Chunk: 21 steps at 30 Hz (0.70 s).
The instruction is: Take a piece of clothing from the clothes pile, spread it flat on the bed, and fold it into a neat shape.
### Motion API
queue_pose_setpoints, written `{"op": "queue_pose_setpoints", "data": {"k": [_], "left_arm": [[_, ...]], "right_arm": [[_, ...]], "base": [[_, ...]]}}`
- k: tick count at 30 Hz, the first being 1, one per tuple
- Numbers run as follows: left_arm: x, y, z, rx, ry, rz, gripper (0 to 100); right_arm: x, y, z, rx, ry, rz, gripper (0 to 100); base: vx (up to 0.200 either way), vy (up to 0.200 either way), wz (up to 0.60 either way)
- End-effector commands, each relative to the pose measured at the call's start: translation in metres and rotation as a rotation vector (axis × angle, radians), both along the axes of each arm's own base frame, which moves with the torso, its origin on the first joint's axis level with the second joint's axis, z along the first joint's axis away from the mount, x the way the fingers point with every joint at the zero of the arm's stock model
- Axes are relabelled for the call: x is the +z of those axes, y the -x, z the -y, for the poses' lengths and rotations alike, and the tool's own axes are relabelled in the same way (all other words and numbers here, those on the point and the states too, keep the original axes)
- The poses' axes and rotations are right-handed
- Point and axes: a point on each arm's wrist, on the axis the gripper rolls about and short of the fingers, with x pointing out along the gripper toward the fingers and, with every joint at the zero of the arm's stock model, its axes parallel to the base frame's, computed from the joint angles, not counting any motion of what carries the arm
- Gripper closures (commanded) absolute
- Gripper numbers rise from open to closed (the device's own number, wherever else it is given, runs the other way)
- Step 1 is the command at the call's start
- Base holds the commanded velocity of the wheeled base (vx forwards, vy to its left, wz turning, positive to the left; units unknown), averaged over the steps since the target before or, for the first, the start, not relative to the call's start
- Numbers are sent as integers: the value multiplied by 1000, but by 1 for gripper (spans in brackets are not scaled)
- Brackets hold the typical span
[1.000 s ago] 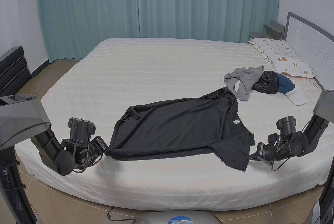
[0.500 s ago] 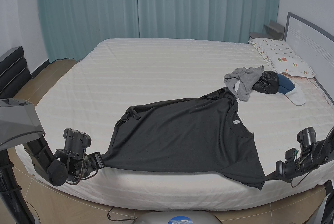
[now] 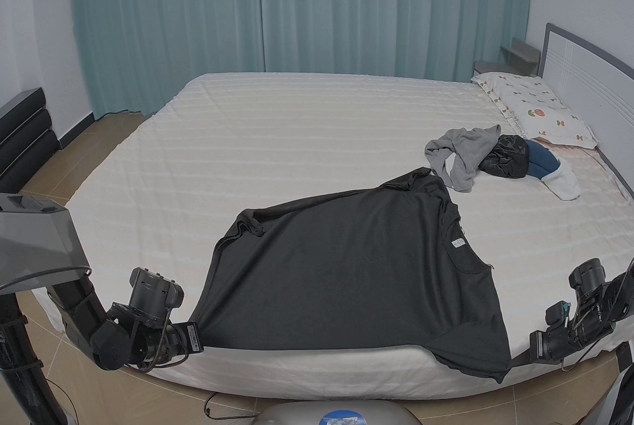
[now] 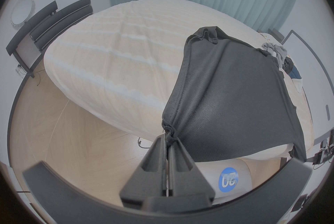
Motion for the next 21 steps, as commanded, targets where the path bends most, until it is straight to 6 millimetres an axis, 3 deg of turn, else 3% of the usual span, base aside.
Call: {"op": "queue_pose_setpoints", "data": {"k": [1,6,16,21], "left_arm": [[-2,1,2,-8,-1,-8,0],[-1,-1,3,-2,7,1,0],[15,-18,5,44,63,93,0],[22,-29,7,100,118,135,0]], "right_arm": [[-8,-1,0,17,4,-37,0],[-13,-11,1,22,2,-28,0],[22,-63,4,-71,-55,162,0],[32,-77,3,-129,-107,249,0]], "base": [[0,0,0],[0,0,0],[0,0,0],[0,0,0]]}}
